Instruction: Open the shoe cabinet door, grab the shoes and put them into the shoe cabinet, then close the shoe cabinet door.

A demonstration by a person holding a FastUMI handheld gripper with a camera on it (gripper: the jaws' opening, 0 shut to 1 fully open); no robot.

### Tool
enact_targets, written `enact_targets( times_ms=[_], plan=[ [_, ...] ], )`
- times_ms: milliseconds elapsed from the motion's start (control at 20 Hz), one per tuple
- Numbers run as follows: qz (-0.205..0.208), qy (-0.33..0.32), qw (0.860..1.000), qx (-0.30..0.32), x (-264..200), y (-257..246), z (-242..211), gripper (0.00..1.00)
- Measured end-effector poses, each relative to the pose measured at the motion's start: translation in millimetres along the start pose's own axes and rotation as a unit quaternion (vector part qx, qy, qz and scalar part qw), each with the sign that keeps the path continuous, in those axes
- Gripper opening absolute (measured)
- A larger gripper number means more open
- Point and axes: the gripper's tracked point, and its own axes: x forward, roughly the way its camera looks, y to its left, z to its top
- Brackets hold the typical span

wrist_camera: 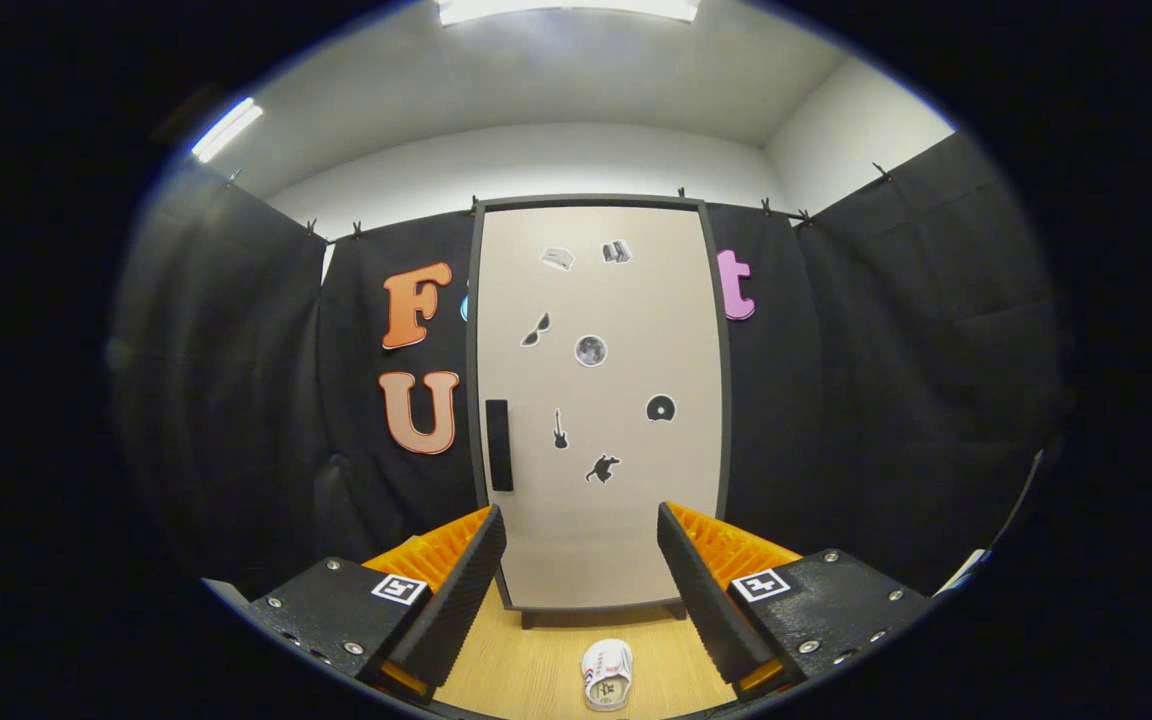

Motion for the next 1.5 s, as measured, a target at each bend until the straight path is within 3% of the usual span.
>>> enact_targets(
  times_ms=[650, 1250, 1350, 1500],
  plan=[
    [0.048, 0.003, 0.999, -0.007, 200, 94, -29, 0.95],
    [0.024, -0.006, 0.999, -0.025, 266, 111, -29, 0.95],
    [0.011, -0.008, 0.999, -0.041, 269, 108, -30, 0.90],
    [0.012, 0.000, 1.000, -0.025, 269, 112, -34, 0.53]
  ],
)
